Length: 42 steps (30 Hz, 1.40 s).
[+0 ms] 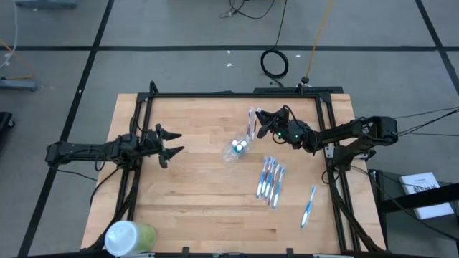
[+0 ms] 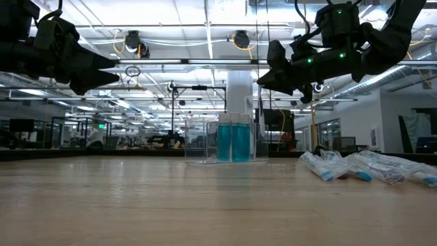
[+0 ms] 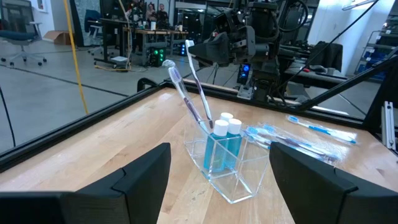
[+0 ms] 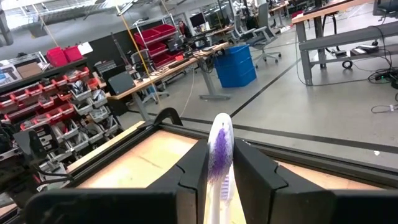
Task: Pick & Place toothbrushing station
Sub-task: Put the purple toothbrush into the transparent organizer
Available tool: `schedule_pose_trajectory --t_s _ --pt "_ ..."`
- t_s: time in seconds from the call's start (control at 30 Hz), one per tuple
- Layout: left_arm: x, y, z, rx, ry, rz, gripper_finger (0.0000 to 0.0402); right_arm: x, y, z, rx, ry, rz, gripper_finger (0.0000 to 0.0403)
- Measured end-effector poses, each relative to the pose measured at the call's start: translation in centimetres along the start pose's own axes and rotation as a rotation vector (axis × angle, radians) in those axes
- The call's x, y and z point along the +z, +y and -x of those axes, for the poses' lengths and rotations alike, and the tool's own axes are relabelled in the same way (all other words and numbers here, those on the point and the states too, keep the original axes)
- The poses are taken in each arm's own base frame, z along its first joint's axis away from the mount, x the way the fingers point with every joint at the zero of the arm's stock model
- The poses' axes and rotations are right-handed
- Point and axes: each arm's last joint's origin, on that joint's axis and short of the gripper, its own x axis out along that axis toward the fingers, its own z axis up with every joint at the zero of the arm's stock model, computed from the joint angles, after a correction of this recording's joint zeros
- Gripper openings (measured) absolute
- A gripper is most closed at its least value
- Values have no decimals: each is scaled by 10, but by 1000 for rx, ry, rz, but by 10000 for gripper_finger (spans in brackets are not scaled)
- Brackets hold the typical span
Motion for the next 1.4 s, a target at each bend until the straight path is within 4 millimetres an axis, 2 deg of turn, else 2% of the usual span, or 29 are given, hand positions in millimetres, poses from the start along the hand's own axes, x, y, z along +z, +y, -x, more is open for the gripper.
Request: schedule_pose_trajectory --t_s 0.23,0.57,1.07,1.4 --pt "0 0 0 0 0 0 283 0 0 0 0 1 -17 59" --pt "0 0 0 0 0 0 283 -17 -3 -6 -7 17 -31 59" --pt "0 0 0 0 0 0 283 -20 -3 -7 -6 27 -31 59" --pt "0 0 0 0 0 0 283 -37 -7 -11 -11 53 -56 59"
